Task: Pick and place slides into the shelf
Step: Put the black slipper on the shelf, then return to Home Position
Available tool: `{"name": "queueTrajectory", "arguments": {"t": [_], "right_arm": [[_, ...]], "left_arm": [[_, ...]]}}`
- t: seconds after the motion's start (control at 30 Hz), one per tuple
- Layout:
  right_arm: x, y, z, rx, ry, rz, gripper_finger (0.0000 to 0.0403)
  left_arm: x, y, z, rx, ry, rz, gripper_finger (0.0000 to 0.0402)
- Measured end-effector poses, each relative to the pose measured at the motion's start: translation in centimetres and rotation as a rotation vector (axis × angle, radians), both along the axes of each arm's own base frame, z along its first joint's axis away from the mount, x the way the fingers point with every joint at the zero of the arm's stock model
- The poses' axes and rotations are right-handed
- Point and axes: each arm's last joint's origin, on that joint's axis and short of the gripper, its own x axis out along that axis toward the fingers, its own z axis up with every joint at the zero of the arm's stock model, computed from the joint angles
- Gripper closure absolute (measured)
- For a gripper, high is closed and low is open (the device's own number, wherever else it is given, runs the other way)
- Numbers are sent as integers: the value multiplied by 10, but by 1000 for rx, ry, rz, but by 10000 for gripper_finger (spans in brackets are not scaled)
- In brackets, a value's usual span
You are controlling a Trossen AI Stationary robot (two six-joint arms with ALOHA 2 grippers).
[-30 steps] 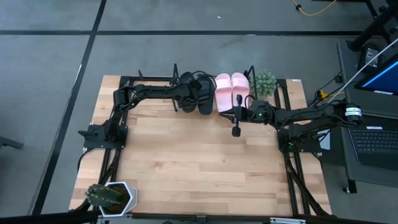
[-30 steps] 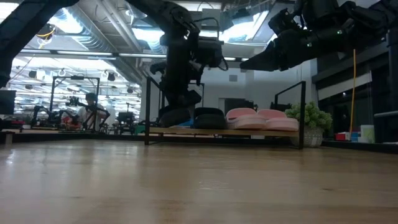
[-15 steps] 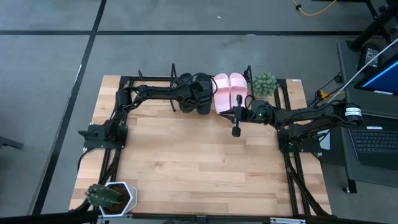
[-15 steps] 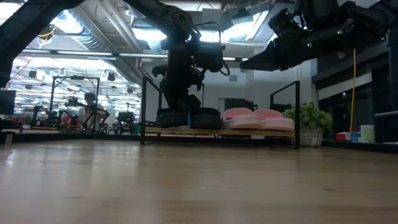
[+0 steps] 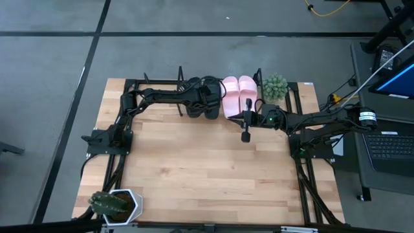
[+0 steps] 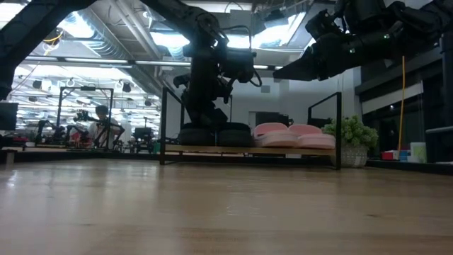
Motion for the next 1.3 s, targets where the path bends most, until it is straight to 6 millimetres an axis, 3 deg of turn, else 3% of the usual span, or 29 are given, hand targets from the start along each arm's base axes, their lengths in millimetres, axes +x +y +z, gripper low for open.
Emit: {"name": "queueTrajectory", "arguments": {"t": [0.2,0.43,0.6,1.0,1.3], "right_arm": [[0,0,0,0,0,0,375],[0,0,0,0,0,0,375],[0,0,0,1,0,0,375],[0,0,0,2,0,0,375],[0,0,0,2,1,0,375]], "left_arm": [[1,-3,0,-4,22,-25,303],[4,-11,1,-11,61,-78,294],[0,-16,17,-46,35,-105,294],[-16,-48,77,-22,-93,-203,294],[-50,-88,143,17,-227,-331,299]]}}
